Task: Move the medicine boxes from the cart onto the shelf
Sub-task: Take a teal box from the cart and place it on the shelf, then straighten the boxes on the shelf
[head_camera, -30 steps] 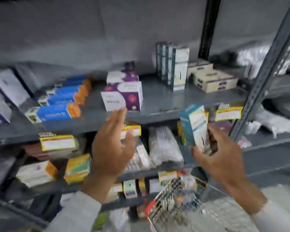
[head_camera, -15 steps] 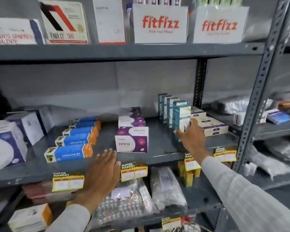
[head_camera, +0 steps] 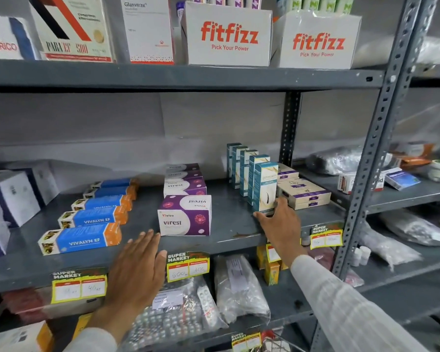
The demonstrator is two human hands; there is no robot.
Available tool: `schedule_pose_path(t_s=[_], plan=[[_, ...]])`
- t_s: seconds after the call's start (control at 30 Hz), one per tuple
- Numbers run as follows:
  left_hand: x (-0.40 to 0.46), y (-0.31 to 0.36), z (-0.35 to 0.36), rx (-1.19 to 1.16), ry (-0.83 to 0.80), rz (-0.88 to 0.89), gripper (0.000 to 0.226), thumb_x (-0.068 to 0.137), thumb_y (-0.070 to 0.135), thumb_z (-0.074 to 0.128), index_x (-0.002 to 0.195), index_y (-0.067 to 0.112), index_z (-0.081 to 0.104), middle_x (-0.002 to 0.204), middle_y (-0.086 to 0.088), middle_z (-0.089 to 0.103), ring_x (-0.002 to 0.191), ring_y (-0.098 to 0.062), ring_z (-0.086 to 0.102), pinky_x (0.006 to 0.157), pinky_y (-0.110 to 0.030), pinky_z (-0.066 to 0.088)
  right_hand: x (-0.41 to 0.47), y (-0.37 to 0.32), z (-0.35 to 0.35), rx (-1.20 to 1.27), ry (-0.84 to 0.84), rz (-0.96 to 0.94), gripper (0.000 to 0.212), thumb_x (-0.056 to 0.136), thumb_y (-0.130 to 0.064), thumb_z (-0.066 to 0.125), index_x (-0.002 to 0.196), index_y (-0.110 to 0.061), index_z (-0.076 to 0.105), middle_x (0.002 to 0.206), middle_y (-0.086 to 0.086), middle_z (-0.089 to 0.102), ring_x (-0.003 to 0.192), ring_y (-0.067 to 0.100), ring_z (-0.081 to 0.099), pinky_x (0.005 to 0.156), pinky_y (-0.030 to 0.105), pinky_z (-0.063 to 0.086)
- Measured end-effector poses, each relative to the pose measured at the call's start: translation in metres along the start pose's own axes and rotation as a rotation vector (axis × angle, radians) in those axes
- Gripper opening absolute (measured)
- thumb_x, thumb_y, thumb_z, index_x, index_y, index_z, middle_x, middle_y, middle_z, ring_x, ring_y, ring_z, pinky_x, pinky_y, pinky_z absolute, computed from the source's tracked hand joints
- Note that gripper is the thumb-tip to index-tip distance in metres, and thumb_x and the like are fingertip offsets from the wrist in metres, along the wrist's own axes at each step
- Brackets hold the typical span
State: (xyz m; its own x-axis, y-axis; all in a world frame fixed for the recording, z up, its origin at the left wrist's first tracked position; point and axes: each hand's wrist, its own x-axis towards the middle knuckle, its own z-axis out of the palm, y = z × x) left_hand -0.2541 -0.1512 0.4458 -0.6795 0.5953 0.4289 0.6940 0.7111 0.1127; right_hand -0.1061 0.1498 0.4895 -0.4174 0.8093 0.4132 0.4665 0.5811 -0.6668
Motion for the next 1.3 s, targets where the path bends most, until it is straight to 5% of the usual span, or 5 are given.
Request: schedule_pose_path(t_s=[0.53, 0.67, 0.87, 1.17, 1.3], plan=[[0.001, -0.001, 0.004, 0.013, -0.002, 0.039, 0.073, 0.101, 0.054, 0.011, 0.15, 0.013, 0.047, 0.157, -0.007, 0.048, 0.146, -0.022, 0.043, 0.123, -0.039, 0.024, -0.007, 0.017, -0.006, 0.014, 0.1, -0.048, 0.064, 0.082, -0.047, 0.077, 0.129, -0.017, 0.045, 0.129, 0.007, 0.06, 0.117, 0.029, 0.055, 0.095, 0.043, 0.049], [0.0, -0.004, 0.0, 0.011, -0.008, 0.045, 0.067, 0.103, 0.052, 0.019, 0.151, 0.014, 0.046, 0.158, -0.007, 0.047, 0.148, -0.021, 0.041, 0.123, -0.037, 0.022, -0.029, -0.011, -0.004, 0.151, 0.294, -0.384, 0.034, 0.091, -0.027, 0.069, 0.12, -0.014, 0.056, 0.118, 0.007, 0.062, 0.11, 0.023, 0.056, 0.093, 0.045, 0.053], [-0.004, -0.006, -0.003, -0.011, -0.007, 0.025, 0.07, 0.102, 0.054, 0.019, 0.15, 0.012, 0.046, 0.158, -0.009, 0.046, 0.148, -0.023, 0.039, 0.125, -0.041, 0.025, -0.039, -0.082, 0.022, 0.312, -0.34, -0.411, 0.075, 0.079, -0.05, 0.08, 0.143, -0.032, 0.047, 0.132, -0.017, 0.047, 0.121, 0.003, 0.047, 0.103, 0.029, 0.043], [-0.002, -0.01, -0.002, -0.066, 0.018, 0.042, 0.068, 0.103, 0.055, 0.017, 0.154, 0.016, 0.04, 0.163, -0.005, 0.039, 0.153, -0.018, 0.03, 0.127, -0.037, 0.016, -0.018, -0.084, 0.054, 0.418, -0.469, -0.345, 0.051, 0.094, -0.019, 0.071, 0.142, -0.023, 0.055, 0.137, -0.002, 0.06, 0.12, 0.016, 0.06, 0.073, 0.002, 0.05], [-0.002, -0.012, -0.001, -0.065, 0.015, 0.04, 0.067, 0.103, 0.054, 0.017, 0.156, 0.018, 0.036, 0.164, -0.003, 0.036, 0.154, -0.017, 0.026, 0.126, -0.035, 0.009, -0.021, -0.083, 0.057, 0.353, -0.424, -0.393, 0.052, 0.096, -0.026, 0.067, 0.145, -0.026, 0.051, 0.136, -0.006, 0.06, 0.115, 0.015, 0.061, 0.088, 0.026, 0.06]])
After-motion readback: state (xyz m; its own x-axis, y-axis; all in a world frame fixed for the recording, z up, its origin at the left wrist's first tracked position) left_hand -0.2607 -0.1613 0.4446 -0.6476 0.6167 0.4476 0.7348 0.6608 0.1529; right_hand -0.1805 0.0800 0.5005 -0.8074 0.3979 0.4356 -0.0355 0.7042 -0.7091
